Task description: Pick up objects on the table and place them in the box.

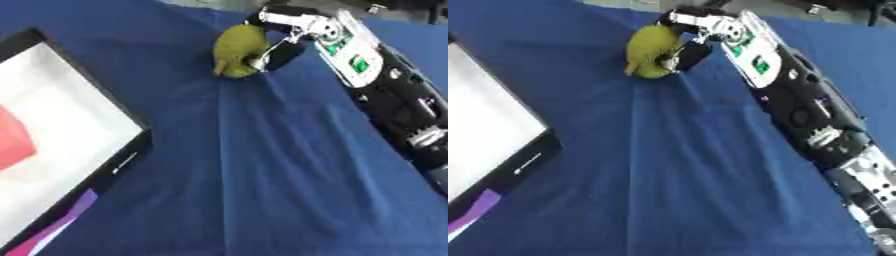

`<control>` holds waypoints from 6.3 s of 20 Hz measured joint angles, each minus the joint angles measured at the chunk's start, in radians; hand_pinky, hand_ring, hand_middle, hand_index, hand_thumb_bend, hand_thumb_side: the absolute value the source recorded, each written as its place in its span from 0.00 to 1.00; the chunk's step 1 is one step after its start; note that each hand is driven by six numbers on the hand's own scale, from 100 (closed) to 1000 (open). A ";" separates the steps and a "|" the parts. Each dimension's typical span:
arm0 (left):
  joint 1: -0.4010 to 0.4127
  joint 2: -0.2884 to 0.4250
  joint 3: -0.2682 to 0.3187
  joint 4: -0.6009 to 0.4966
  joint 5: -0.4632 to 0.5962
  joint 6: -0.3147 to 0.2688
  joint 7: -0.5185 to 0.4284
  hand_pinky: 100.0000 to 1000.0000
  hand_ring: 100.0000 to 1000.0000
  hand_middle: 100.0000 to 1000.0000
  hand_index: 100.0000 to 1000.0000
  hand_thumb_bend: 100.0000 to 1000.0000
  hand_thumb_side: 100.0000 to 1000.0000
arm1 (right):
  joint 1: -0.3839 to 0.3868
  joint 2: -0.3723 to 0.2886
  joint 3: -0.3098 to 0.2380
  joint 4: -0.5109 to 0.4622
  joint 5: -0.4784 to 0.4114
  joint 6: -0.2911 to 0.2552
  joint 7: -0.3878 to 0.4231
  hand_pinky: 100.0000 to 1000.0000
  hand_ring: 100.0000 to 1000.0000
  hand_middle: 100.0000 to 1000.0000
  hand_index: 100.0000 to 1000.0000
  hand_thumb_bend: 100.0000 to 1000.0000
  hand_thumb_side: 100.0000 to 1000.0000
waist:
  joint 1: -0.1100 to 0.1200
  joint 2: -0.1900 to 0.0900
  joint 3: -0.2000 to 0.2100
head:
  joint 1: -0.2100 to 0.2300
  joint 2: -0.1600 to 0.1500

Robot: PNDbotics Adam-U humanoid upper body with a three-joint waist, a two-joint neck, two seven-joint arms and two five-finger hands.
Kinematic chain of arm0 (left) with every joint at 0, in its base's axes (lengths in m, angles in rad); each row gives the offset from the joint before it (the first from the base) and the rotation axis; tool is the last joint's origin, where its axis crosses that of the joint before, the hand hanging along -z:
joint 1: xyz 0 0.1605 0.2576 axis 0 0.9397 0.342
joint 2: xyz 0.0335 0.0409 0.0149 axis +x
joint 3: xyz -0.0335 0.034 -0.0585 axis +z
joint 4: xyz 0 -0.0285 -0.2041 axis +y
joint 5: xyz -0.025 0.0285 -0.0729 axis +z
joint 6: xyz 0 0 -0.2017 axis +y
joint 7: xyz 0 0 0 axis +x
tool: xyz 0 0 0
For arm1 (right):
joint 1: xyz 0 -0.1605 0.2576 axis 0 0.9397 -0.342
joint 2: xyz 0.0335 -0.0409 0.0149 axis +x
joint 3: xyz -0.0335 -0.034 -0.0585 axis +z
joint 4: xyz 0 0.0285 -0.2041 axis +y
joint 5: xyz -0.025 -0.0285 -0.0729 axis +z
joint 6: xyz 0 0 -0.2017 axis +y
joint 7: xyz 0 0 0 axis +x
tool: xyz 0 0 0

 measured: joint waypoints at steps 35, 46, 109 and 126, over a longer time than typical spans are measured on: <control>0.057 0.000 0.009 0.007 -0.013 -0.006 0.012 0.79 0.76 0.70 0.82 0.63 0.57 | -0.168 0.048 -0.003 -0.129 -0.106 0.146 -0.099 0.84 0.64 0.49 0.65 0.00 0.00 | 0.043 -0.002 -0.051 | 0.012 0.050; 0.091 0.001 0.014 0.012 -0.017 -0.008 0.021 0.79 0.76 0.70 0.82 0.63 0.56 | -0.244 0.175 -0.003 -0.141 -0.094 0.155 -0.126 0.83 0.63 0.49 0.65 0.00 0.00 | 0.055 -0.002 -0.057 | 0.027 0.070; 0.170 -0.008 0.096 0.081 -0.014 -0.034 0.098 0.79 0.75 0.69 0.83 0.64 0.56 | -0.082 0.480 0.189 -0.217 0.055 0.212 -0.116 0.79 0.59 0.47 0.64 0.00 0.00 | 0.055 -0.296 -0.015 | 0.009 0.149; 0.170 -0.006 0.131 0.092 -0.013 -0.047 0.127 0.79 0.75 0.66 0.83 0.65 0.56 | -0.024 0.496 0.239 -0.145 0.103 0.184 -0.056 0.78 0.59 0.46 0.63 0.00 0.01 | 0.055 -0.276 0.008 | -0.015 0.157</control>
